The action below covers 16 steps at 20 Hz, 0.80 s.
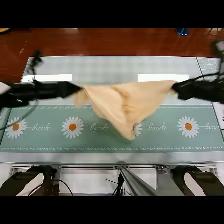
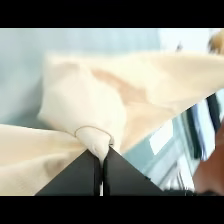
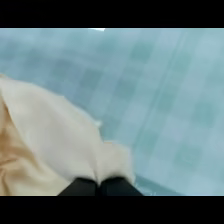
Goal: Fold the shirts.
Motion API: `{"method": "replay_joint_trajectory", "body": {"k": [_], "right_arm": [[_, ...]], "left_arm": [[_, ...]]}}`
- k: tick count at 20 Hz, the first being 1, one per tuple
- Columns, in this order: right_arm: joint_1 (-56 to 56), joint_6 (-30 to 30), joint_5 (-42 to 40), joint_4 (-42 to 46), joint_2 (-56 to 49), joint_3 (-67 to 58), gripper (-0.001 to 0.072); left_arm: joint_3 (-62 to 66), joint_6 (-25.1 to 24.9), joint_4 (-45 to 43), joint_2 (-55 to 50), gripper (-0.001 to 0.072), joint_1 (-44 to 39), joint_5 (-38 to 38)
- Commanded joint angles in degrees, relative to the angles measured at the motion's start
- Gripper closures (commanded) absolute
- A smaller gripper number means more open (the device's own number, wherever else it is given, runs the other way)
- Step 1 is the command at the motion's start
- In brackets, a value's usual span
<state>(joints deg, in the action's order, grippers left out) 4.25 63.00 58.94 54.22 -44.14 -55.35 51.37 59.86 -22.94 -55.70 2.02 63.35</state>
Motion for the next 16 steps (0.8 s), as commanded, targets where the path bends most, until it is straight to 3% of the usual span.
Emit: {"method": "replay_joint_trajectory", "body": {"k": [1, 5, 9, 16], "right_arm": [[4.87, 5.27, -1.64, 0.33, 4.98, -12.09, 0.0691], [5.22, 8.94, -1.44, 0.15, 6.03, -22.05, 0.0691], [5.22, 10.88, 0.42, 4.07, 6.03, -31.30, 0.0691], [5.22, 15.76, 19.39, 12.22, 6.03, -42.53, 0.0691]], "left_arm": [[16.06, 3.10, -0.66, 8.70, 0.0684, 9.70, 3.56], [37.51, 5.05, -1.05, 10.56, 0.0684, 14.49, 6.56], [54.34, 12.00, -13.18, 10.58, 0.0684, 14.80, 10.38], [62.23, 19.87, -20.50, 12.31, 0.0685, 14.80, 25.03]]}}
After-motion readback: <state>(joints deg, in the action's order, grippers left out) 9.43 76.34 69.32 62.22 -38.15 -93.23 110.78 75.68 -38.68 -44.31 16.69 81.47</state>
